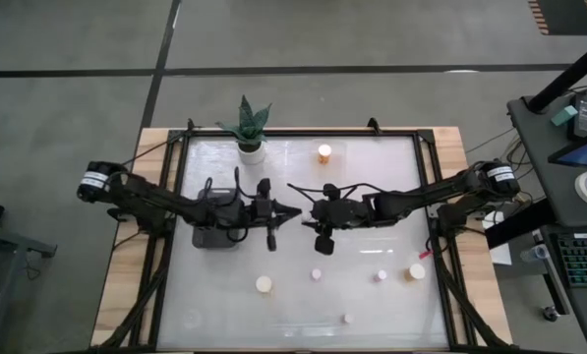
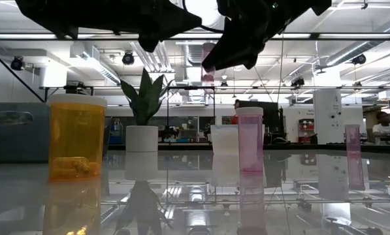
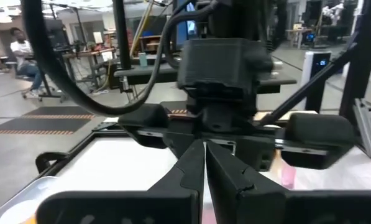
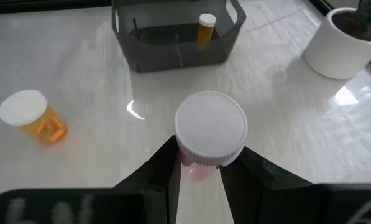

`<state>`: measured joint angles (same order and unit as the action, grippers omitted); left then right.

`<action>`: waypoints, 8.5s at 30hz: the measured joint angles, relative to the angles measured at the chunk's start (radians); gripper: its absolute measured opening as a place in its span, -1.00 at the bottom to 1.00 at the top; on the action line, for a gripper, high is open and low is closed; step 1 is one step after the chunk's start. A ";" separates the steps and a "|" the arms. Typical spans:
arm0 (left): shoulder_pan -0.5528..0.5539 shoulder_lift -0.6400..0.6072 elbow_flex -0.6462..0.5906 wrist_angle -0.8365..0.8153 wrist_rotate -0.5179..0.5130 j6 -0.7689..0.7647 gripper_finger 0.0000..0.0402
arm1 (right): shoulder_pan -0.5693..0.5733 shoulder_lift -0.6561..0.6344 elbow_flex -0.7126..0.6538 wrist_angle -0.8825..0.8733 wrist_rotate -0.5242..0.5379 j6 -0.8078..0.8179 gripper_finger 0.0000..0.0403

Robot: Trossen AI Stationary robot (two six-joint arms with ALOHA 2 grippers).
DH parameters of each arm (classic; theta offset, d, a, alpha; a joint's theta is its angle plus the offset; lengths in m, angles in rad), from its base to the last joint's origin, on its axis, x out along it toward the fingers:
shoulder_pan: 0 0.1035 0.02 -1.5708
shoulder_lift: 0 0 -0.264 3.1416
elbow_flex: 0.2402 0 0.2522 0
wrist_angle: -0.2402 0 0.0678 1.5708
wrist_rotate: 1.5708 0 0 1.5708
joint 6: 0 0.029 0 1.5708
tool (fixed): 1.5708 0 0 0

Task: Pick and place medicine bottles into bin by pill shape (circle, oval)
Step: Put the small pink pill bottle into the black bin

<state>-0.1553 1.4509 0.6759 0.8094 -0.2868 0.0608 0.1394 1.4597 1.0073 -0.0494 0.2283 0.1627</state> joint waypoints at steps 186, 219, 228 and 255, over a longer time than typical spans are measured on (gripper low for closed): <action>-0.715 -0.387 -0.324 -1.434 -1.097 -1.381 -0.53 | 0.000 -0.043 -0.002 -0.043 -0.070 -0.024 -0.08; -0.709 -0.288 -0.423 -1.265 -1.050 -1.459 -0.36 | 0.000 -0.043 -0.002 -0.043 -0.070 -0.028 -0.07; -0.709 -0.318 -0.424 -1.270 -1.041 -1.450 -0.35 | 0.000 -0.043 -0.002 -0.043 -0.070 -0.028 -0.07; -0.708 -0.570 -0.190 -1.054 -1.063 -0.671 -0.35 | 0.110 -0.043 -0.002 -0.292 -0.183 0.310 -0.13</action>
<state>-0.8635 0.8812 0.4861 -0.2442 -1.3502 -0.6103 0.2497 1.4162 1.0054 -0.3415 0.0454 0.4729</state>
